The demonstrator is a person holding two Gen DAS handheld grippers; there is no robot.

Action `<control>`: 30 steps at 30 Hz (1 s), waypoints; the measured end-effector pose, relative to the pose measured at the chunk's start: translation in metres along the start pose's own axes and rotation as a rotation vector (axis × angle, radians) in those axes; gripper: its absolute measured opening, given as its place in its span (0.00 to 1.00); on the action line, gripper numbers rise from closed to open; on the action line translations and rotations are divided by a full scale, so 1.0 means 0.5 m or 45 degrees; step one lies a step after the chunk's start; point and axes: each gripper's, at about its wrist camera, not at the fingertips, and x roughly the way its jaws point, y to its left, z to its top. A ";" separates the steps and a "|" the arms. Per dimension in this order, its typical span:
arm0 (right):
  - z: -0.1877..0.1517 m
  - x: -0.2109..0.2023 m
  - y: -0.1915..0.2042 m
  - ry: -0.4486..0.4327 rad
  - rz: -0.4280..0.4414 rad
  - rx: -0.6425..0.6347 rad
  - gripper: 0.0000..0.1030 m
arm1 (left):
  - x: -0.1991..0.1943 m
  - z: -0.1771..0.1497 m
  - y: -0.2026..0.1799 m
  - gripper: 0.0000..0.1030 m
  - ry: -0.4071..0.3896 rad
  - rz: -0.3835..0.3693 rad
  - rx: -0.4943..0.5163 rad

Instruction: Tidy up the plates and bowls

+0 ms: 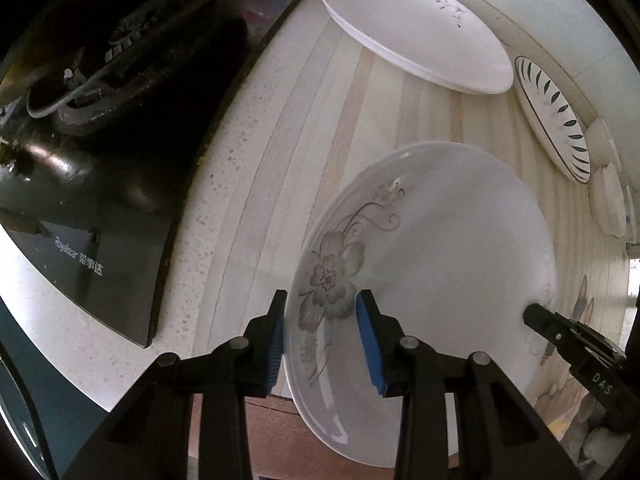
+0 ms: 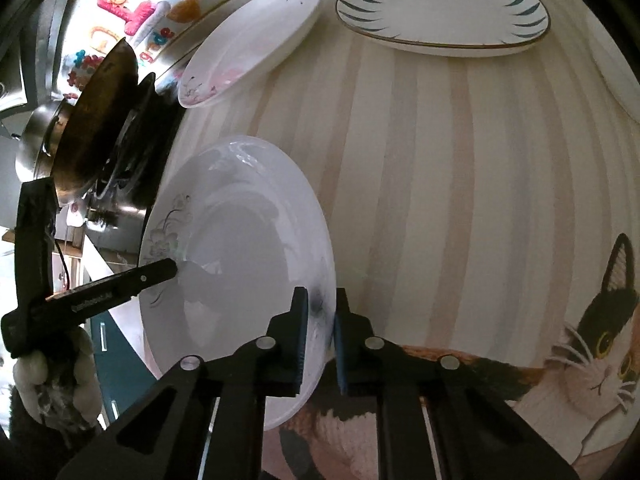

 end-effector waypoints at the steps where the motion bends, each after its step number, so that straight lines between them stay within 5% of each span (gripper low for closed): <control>1: 0.000 0.002 0.003 -0.008 -0.011 -0.009 0.13 | -0.002 -0.002 -0.004 0.30 -0.005 0.005 0.009; 9: -0.019 -0.046 -0.026 -0.039 -0.001 0.024 0.13 | -0.041 -0.036 -0.046 0.30 -0.058 -0.008 0.062; 15: -0.032 -0.121 -0.078 -0.100 0.005 0.063 0.13 | -0.053 -0.042 -0.144 0.30 -0.072 -0.031 0.141; 30: -0.074 -0.281 -0.299 -0.222 -0.074 0.238 0.13 | -0.012 -0.038 -0.366 0.30 -0.053 -0.116 0.327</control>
